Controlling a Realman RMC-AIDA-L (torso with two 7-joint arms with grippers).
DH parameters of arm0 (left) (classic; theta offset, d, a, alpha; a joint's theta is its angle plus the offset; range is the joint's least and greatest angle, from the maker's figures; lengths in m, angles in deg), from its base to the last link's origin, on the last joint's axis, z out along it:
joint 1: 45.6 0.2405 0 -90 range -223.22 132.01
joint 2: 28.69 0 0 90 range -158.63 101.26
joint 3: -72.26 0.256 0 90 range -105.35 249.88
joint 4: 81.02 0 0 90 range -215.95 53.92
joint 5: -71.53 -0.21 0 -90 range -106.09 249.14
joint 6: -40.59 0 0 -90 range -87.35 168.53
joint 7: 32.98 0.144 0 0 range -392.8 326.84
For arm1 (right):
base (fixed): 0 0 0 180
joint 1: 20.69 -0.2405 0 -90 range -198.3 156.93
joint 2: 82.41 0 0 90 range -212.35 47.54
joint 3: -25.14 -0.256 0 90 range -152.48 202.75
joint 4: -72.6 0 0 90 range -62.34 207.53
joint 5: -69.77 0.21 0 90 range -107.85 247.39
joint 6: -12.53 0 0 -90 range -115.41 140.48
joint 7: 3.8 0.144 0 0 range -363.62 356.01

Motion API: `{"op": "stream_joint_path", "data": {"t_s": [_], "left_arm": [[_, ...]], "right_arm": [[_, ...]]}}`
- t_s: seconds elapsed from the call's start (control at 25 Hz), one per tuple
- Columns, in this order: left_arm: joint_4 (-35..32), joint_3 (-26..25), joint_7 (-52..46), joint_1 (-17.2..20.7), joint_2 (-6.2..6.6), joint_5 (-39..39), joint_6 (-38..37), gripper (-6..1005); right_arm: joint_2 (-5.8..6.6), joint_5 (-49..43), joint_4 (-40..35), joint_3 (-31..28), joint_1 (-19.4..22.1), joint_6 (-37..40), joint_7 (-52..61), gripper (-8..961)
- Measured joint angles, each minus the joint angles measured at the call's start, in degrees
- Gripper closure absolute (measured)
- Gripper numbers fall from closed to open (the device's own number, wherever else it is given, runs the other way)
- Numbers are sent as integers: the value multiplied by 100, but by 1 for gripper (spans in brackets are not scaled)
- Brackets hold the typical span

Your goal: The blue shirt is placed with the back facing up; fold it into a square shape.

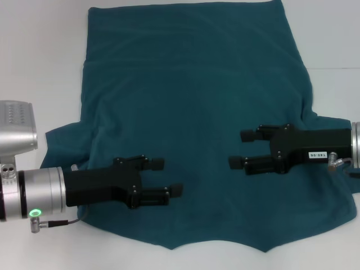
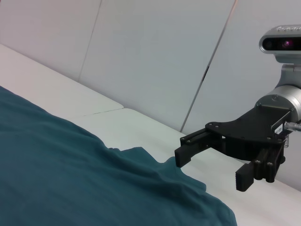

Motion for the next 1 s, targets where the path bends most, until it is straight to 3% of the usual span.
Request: {"op": "stream_joint_path", "data": {"t_s": [0.52,1.0], "left_arm": [[0,-64,-5,4,0,0,5,121],[62,-1579,-371,87,5,9,488,125]], "right_arm": [[11,4,49,-58,0,2,-1,40],[-33,99,171,-274,3,-43,-71,42]]}}
